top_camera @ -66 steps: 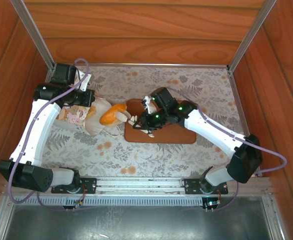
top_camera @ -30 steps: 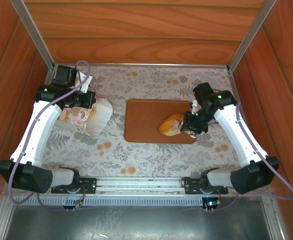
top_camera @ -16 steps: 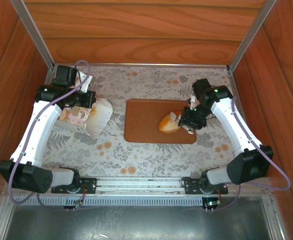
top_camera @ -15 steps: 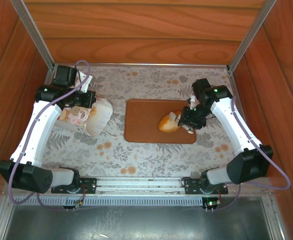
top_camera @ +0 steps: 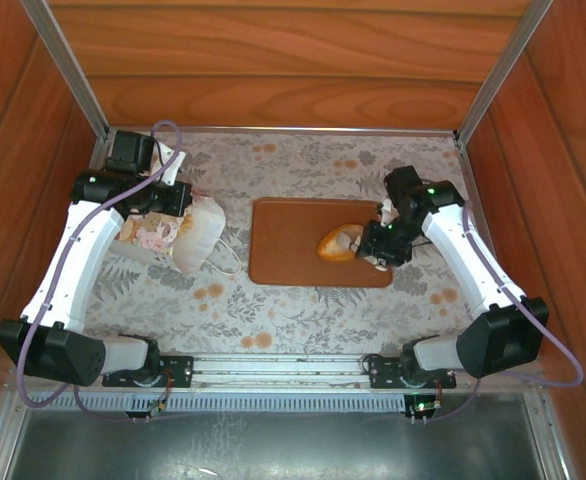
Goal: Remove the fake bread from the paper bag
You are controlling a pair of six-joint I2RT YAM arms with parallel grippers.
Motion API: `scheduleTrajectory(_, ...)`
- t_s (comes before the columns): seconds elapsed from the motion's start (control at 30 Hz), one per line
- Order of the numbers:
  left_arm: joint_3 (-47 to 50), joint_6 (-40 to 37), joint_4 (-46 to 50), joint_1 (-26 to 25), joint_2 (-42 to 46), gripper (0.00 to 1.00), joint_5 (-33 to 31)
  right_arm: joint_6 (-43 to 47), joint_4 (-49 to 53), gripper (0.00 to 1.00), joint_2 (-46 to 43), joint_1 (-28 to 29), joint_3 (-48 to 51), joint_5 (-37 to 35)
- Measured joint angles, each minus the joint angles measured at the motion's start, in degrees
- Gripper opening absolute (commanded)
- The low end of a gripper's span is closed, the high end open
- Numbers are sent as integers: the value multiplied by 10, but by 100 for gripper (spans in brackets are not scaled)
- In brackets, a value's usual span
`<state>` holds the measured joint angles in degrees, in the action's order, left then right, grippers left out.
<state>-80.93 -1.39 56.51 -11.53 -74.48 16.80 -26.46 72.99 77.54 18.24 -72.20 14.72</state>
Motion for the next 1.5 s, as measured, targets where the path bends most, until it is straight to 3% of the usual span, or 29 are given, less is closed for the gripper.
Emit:
scheduleTrajectory(0.6, 4, -1, -1, 0, -2, 0, 0, -27, -74, 54, 23, 0, 34, 23)
scheduleTrajectory(0.97, 4, -1, -2, 0, -2, 0, 0, -9, -64, 37, 49, 0, 25, 13)
scheduleTrajectory(1.5, 12, -1, -3, 0, -1, 0, 0, 150, 20, 35, 126, -23, -88, -90)
